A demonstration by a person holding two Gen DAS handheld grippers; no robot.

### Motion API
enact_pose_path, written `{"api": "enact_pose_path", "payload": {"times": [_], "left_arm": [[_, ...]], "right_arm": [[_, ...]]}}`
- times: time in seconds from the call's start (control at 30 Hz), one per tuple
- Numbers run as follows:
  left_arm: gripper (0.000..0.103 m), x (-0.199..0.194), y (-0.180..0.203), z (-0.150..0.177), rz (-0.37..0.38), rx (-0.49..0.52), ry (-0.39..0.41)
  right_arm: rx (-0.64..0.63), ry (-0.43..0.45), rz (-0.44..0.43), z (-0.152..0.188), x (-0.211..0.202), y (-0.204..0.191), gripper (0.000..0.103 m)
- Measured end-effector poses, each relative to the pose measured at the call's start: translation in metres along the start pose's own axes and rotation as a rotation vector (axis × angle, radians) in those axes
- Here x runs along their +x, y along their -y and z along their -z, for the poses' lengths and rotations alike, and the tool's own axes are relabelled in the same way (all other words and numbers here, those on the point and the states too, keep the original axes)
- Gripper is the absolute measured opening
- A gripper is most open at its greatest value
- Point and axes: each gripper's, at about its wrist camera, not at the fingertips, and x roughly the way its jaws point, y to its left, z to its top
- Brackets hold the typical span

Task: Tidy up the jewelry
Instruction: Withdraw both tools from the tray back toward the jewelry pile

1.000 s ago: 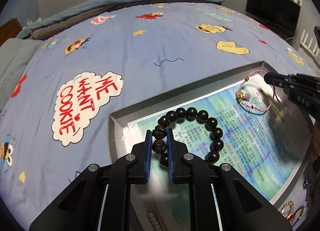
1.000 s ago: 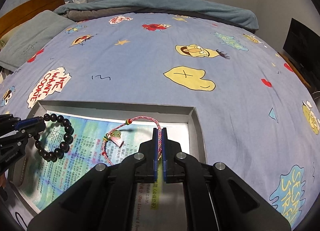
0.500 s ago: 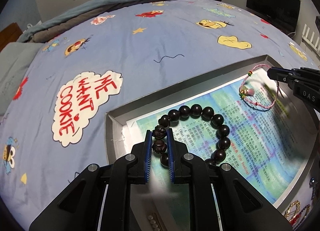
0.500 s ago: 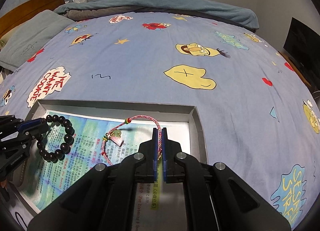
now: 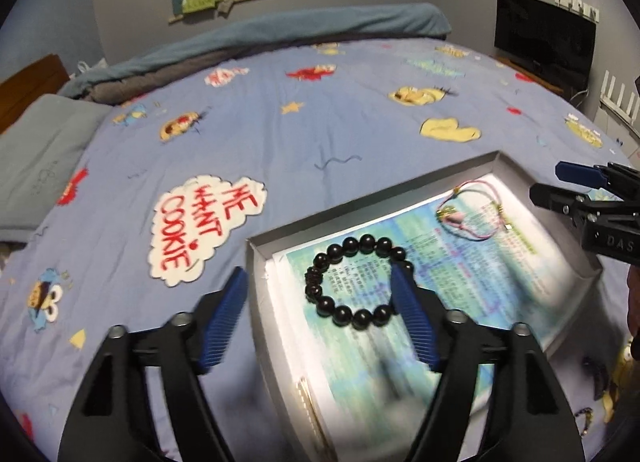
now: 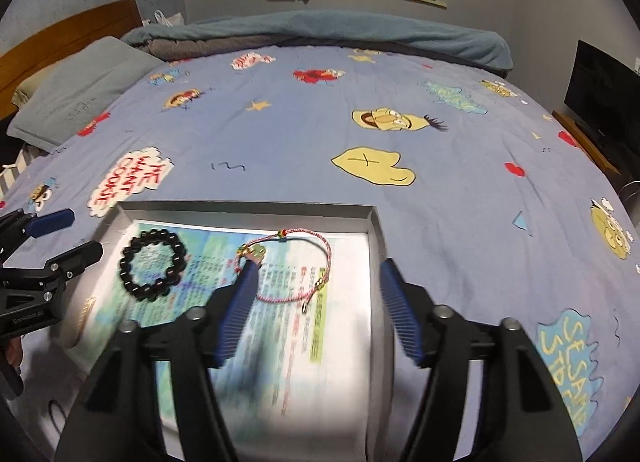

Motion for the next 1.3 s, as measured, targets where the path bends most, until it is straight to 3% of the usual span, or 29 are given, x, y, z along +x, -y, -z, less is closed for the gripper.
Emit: {"api": "enact_pose_path", "payload": {"times": [0.2, 0.3, 0.7, 1.3], "left_arm": [[0.088, -0.042, 0.010, 0.012, 0.005, -0.001, 0.047], [0.089, -0.062, 0.015, 0.023, 0.011, -0.002, 0.063], [0.090, -0.106, 0.019, 0.069, 0.010, -0.005, 0.034], [0.091, -0.137, 0.030, 0.121, -0.050, -0.017, 0.060]], "right_arm": [[0.005, 0.046, -0.023, 0.016, -0.044, 0.002, 0.093], [0.022, 0.062, -0.054, 0.029, -0.062, 0.004, 0.097], [0.032, 0.077, -0.090, 0.074, -0.109, 0.005, 0.097], [0.015, 0.055, -0.072, 0.130, -0.128, 0.006, 0.097]]}}
